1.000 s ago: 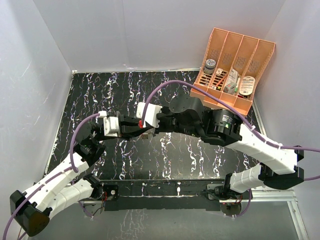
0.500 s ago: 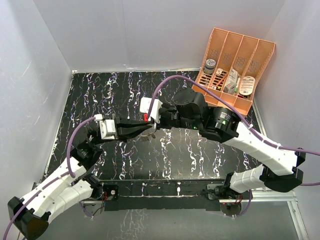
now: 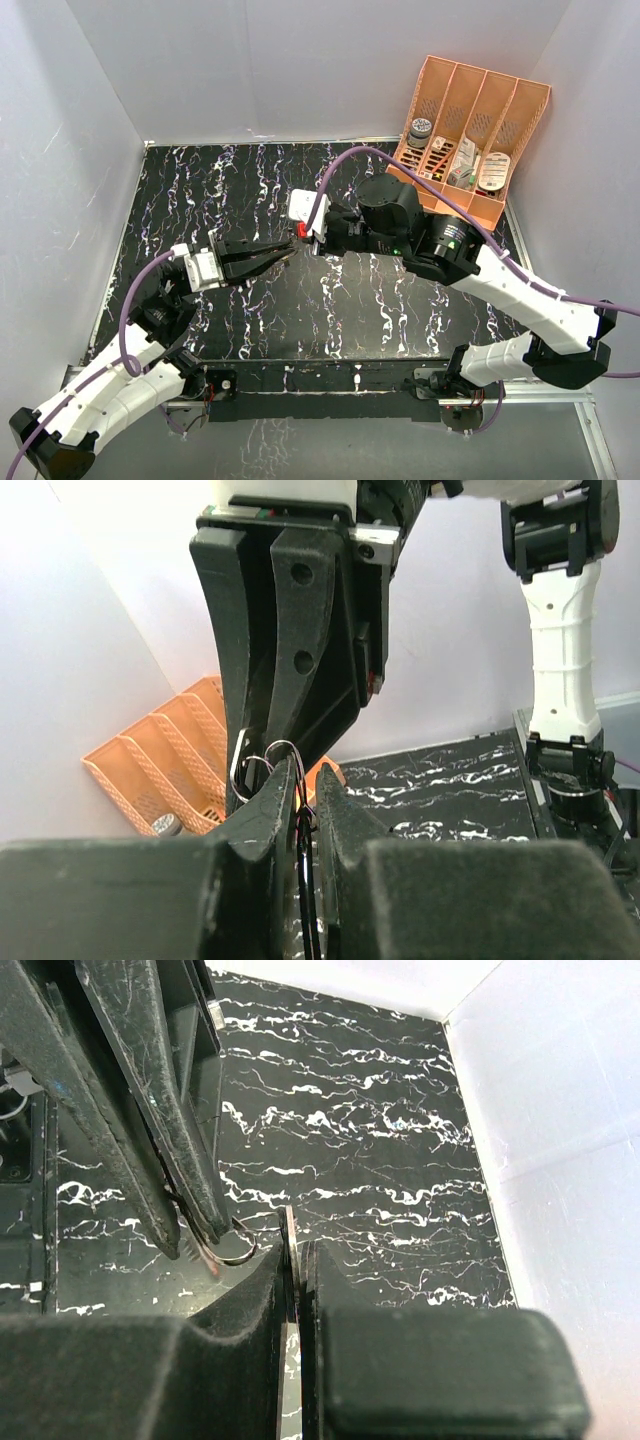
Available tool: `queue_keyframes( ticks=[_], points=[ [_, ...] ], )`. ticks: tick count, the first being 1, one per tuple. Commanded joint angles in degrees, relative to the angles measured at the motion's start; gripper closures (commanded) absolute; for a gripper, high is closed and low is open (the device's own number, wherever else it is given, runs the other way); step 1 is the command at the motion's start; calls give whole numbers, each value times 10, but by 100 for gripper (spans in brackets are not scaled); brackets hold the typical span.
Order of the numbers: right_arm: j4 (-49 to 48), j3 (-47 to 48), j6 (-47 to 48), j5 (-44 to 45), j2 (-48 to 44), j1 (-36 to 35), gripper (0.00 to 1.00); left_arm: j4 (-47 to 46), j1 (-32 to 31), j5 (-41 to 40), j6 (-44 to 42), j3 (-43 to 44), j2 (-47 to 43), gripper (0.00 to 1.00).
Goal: Remove the keys from the keyring
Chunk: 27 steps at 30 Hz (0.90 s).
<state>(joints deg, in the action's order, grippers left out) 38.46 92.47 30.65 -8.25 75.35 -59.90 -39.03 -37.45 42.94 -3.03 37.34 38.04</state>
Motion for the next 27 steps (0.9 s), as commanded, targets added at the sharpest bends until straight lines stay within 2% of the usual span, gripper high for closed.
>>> queue_keyframes(
  ticks=[1, 17, 22, 27],
  points=[
    [10, -30, 9, 171, 43, 62, 100, -246, -39, 196, 46, 44, -44, 100],
    [-24, -24, -14, 107, 44, 62, 100, -409, -39, 187, 162, 34, 18, 100],
    [-50, -29, -28, 76, 43, 62, 100, -397, -39, 140, 146, 31, 16, 100],
    [-51, -21, -32, 53, 32, 62, 100, -334, -39, 87, 103, 32, -4, 100]
  ],
)
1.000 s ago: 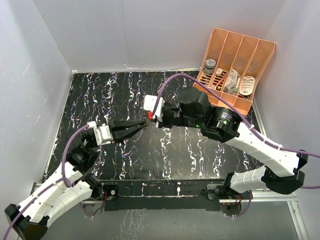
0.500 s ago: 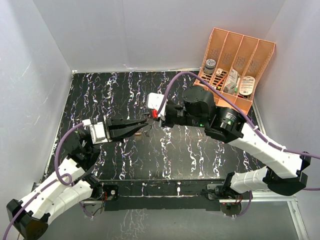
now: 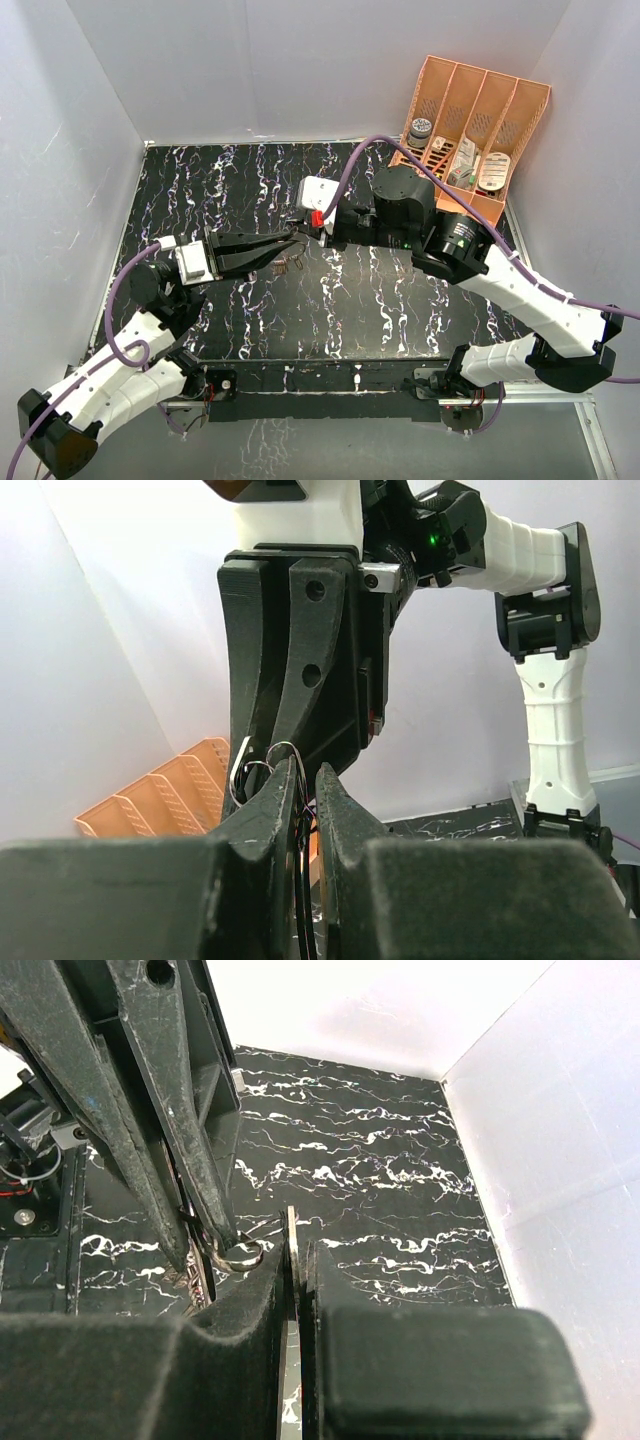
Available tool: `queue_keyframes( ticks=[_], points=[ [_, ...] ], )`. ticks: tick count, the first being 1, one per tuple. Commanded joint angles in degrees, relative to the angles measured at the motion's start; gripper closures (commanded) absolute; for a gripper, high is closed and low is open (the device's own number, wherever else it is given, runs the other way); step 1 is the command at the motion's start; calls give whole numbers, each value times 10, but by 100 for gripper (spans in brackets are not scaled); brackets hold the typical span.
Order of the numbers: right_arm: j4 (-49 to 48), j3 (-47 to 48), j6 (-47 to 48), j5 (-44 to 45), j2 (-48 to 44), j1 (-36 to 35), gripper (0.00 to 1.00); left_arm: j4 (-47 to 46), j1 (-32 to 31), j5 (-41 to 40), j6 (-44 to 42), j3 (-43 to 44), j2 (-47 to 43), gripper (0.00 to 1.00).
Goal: Remove the keys from the keyring
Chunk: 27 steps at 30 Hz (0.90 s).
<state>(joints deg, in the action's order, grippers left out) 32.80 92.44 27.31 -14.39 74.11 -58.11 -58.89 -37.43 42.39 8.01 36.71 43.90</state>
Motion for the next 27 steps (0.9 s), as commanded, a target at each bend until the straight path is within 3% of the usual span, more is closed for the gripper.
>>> queue_keyframes(
  ticks=[1, 9, 14, 22, 27],
  points=[
    [7, -19, 1, 108, 42, 44, 100, -134, -40, 88, -9, 38, -64, 100],
    [21, -5, 8, 13, 33, 44, 100, -161, -39, 92, -15, 35, -42, 100],
    [-27, -55, 15, -22, 26, 44, 100, -214, -40, 101, -4, 30, -28, 100],
    [-52, -38, 38, -83, 39, 59, 100, -313, -39, 150, 73, 41, -6, 100],
    [-62, -33, 35, -116, 51, 68, 100, -291, -40, 145, 66, 46, 4, 100]
  ],
)
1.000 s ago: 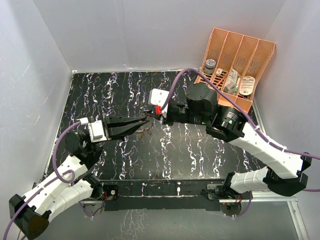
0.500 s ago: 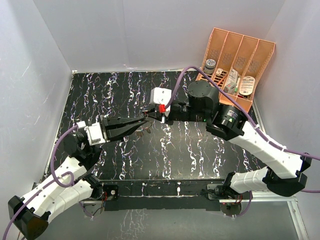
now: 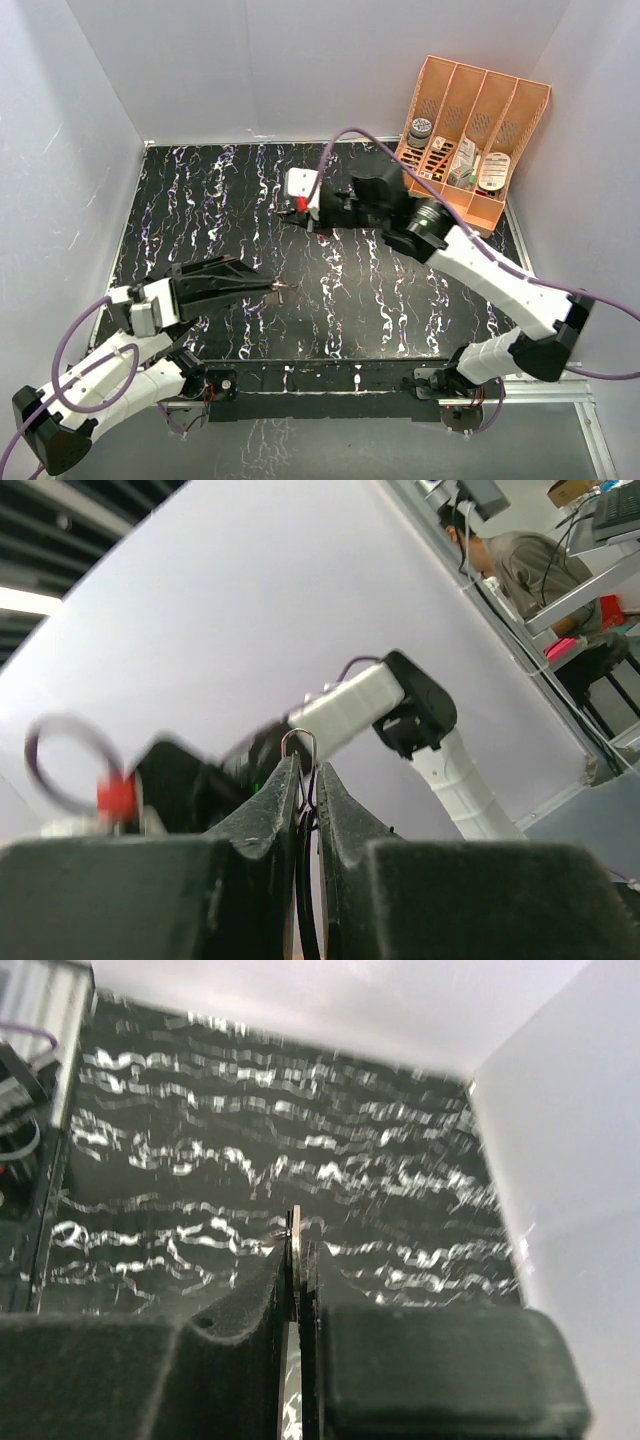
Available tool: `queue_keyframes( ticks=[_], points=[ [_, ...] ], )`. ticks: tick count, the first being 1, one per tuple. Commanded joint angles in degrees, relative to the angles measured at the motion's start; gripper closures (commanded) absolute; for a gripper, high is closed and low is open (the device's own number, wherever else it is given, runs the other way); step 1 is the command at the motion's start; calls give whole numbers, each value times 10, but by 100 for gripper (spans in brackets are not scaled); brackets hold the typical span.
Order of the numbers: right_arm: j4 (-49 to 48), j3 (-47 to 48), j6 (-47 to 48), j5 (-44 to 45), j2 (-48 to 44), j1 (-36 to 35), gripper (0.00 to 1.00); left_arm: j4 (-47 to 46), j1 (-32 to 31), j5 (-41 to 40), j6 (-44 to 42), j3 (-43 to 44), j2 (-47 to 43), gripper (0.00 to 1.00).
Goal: Remove the keys from the keyring
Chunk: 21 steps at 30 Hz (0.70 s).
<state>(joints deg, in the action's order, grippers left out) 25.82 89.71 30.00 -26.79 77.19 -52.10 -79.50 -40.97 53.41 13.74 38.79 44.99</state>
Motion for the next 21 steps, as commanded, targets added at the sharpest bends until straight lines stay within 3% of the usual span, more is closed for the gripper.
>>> queue_keyframes(
  ticks=[1, 6, 11, 15, 21],
  points=[
    [7, -6, 7, 6, 22, 8, 100, -81, -4, 32, 6, 24, -7, 100],
    [-1, -15, 4, 56, 31, 11, 100, -61, -4, 25, -10, 24, -11, 100],
    [-52, -51, -34, 129, 27, 50, 100, 95, -4, -12, -94, 19, -24, 100],
    [-83, -70, -92, 140, 35, 137, 100, 274, -4, -78, -192, 13, -37, 100],
    [-142, -100, -153, 131, 55, 227, 100, 368, -2, -216, -258, -23, 4, 100]
  ],
)
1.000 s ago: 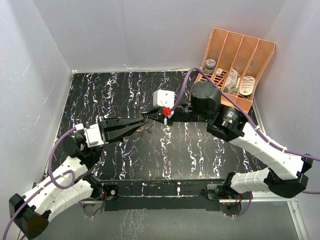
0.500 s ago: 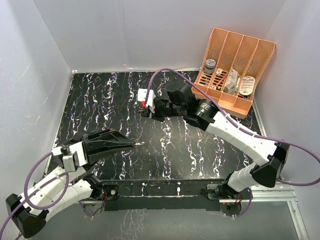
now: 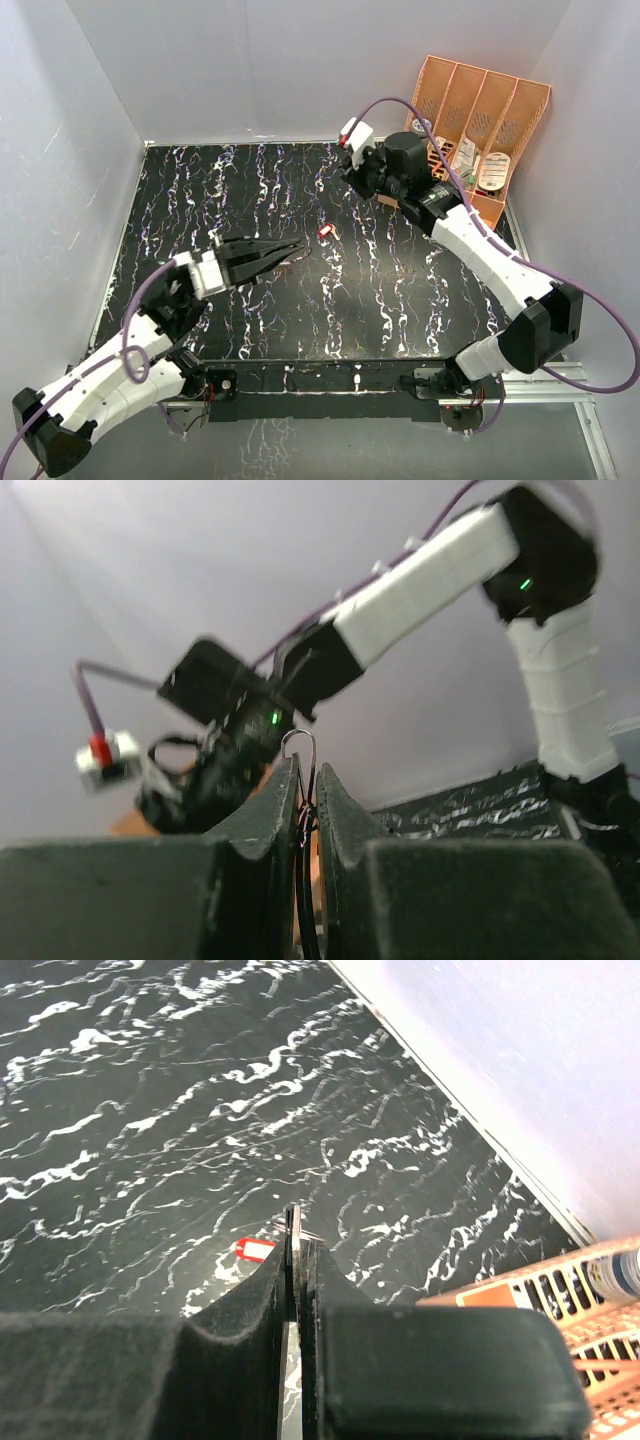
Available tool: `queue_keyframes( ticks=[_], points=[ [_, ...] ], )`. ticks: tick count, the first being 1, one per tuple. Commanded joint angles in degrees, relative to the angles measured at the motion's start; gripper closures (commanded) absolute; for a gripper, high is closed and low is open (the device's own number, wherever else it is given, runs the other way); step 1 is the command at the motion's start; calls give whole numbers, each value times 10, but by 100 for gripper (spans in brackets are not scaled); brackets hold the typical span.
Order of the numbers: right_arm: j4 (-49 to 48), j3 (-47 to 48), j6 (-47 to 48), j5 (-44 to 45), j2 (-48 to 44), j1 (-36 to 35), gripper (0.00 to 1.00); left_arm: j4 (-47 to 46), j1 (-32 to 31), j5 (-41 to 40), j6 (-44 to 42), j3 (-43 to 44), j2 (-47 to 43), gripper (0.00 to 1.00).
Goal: Remove the keys from the keyring
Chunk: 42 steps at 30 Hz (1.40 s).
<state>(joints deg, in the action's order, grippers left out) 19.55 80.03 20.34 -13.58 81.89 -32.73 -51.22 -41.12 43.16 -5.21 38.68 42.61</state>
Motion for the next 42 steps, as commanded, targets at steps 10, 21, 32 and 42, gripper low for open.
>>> queue_keyframes(
  ticks=[10, 21, 32, 42],
  points=[
    [-137, -26, -77, 18, 44, 48, 100, -90, 180, -89, 118, -52, 249, 100],
    [-219, -20, -134, -20, 183, 89, 100, -165, 247, -130, 161, -44, 420, 100],
    [-302, -1, -136, 15, 288, 90, 100, -265, 314, -193, 234, -59, 572, 100],
    [-352, 26, -130, 35, 356, 89, 100, -258, 329, -217, 253, -14, 666, 100]
  ],
)
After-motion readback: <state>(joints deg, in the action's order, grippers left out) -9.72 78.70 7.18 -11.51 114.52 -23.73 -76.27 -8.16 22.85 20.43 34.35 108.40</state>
